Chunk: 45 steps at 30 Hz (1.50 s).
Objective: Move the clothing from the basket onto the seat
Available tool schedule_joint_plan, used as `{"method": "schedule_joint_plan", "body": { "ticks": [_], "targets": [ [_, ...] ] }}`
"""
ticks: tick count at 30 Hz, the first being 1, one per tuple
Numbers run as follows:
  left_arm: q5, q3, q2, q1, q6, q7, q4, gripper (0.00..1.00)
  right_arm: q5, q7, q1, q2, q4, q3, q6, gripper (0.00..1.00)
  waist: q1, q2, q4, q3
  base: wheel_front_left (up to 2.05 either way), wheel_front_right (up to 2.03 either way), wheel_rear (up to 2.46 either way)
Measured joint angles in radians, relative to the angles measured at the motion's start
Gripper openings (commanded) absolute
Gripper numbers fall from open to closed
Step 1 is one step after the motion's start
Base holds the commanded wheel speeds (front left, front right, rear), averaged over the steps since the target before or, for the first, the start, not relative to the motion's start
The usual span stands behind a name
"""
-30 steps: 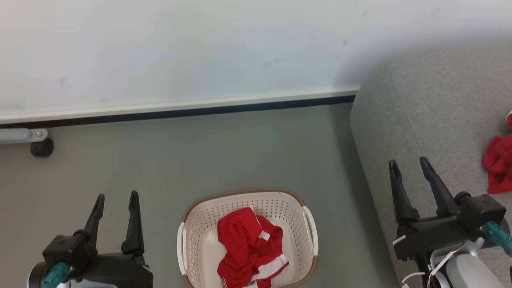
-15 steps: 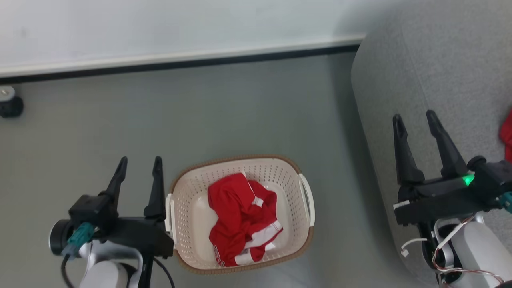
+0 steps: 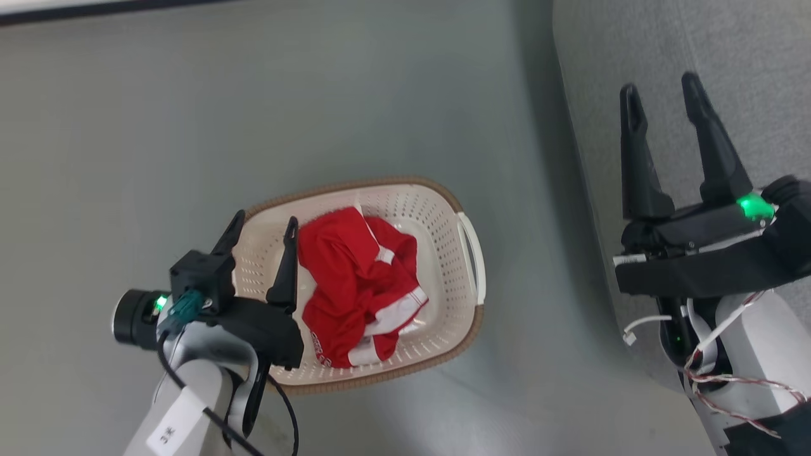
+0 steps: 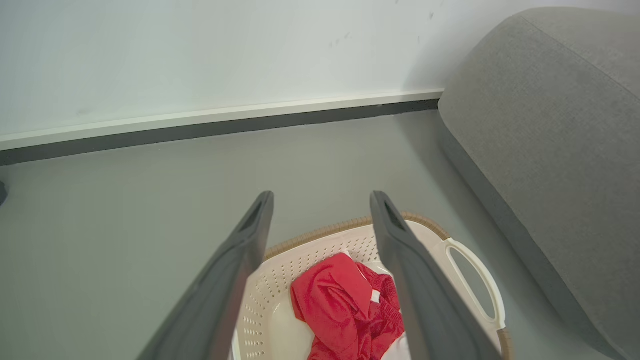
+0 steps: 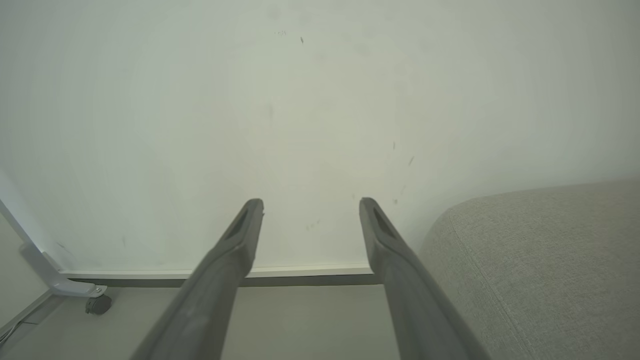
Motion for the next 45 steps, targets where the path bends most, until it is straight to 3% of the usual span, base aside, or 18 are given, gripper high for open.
{"method": "schedule_joint_plan", "body": {
  "ticks": [15, 29, 45],
  "targets": [
    [0.062, -0.08, 0.0, -0.167, -0.062, 0.063, 0.214, 1.0, -0.017, -0.011, -0.138, 0.046, -0.025, 0.021, 0.006, 1.0, -0.0001, 0.0001, -0.076, 0.197, 0.0, 0.0, 0.0],
    [0.078, -0.097, 0.002, -0.243, -0.095, 0.119, 0.407, 1.0, -0.015, -0.05, -0.163, 0.085, 0.021, 0.032, 0.017, 1.0, -0.0002, 0.0, -0.17, 0.281, 0.0, 0.0, 0.0],
    [0.05, -0.059, 0.002, -0.328, -0.086, 0.192, 0.597, 1.0, -0.01, -0.076, -0.154, 0.108, 0.04, 0.037, 0.024, 1.0, -0.0003, 0.0, -0.238, 0.32, 0.0, 0.0, 0.0]
  ]
}}
